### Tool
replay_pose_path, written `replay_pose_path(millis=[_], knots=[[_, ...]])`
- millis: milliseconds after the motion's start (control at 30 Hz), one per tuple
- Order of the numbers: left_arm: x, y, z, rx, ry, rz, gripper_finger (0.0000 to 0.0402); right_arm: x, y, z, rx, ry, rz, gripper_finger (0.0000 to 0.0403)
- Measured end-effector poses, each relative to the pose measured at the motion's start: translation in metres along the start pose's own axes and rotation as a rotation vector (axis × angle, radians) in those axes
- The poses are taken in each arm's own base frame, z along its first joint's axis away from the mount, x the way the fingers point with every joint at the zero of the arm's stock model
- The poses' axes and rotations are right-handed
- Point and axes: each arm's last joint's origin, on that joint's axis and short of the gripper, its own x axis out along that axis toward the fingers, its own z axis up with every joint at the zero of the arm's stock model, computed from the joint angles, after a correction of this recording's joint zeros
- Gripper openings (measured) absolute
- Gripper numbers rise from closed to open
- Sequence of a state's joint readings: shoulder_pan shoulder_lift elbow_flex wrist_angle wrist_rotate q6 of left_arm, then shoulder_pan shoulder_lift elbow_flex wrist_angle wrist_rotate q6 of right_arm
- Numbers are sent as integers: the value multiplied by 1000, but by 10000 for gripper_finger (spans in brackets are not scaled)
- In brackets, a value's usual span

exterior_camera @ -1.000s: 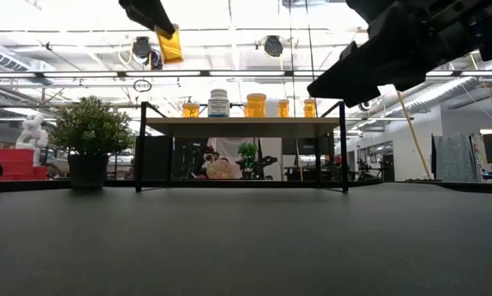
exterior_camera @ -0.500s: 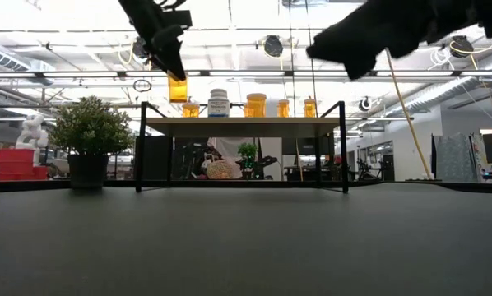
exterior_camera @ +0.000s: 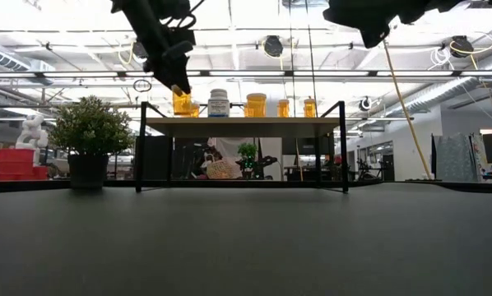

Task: Pick and place medicine bottles onto shelf by color
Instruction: Put the large orange pill bottle on the shelf aligned with the other large orange pill bottle

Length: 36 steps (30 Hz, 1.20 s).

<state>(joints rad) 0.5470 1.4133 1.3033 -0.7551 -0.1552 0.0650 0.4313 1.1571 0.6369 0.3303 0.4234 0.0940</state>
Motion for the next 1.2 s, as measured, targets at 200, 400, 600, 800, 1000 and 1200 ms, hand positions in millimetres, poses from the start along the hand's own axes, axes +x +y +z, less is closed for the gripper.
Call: replay_pose_path(millis=[200,400,600,800,1000,1200], knots=[[16,8,-1,-23,37,-30,225,0,1,-1,-5,6,1,98],[22,9,0,-26,42,-40,225,0,1,-1,-5,7,2,98],[22,10,0,-16,40,-40,226,0,1,-1,-7,10,2,98],[23,10,2,0,16,-23,257,0,1,-1,-7,10,5,98],[23,11,4,-2,-4,17,305,1,1,-2,-7,11,5,98],[12,10,8,28,-61,35,313,1,1,-2,-7,11,5,98]])
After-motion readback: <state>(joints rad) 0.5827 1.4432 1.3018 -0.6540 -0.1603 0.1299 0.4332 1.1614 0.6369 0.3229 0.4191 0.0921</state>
